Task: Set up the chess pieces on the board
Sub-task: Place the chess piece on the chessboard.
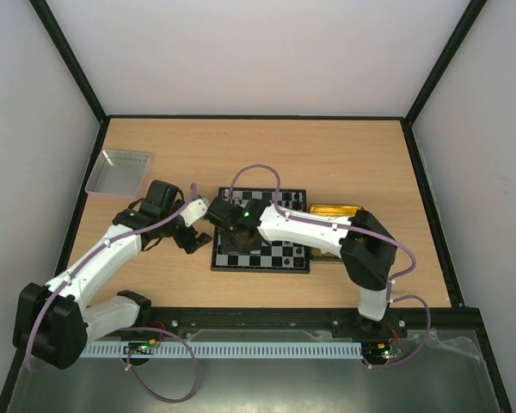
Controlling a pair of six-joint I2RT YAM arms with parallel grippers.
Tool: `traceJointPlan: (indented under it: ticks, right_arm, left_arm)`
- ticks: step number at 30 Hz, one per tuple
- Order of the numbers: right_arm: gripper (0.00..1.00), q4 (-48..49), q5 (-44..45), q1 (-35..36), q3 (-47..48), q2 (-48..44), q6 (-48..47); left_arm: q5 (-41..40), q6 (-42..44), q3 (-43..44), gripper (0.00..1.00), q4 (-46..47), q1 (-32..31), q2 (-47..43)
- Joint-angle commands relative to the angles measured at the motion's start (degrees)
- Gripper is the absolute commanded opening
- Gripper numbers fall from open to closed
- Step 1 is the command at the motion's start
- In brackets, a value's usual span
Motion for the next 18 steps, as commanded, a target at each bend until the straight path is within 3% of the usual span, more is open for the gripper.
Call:
traceJointPlan:
  ticks: [1,13,18]
  right_arm:
    - [0.02,-5.1,1.7,1.0,1.7,1.2,-1.6]
    - [0.02,-5.0,-1.5,2.1,2.1,2.2,-3.4]
    - [0.02,-4.5,-2.6,2.0,2.5,3.1,-3.9]
  left_arm:
    - [2.8,-0.5,0.9,0.94,-0.5,1.2,-0.5]
    - [16.0,16.0,0.7,0.85,-10.9,6.2,-2.9]
    - [19.5,24.2,1.5,0.87,-17.6,8.1,-0.4]
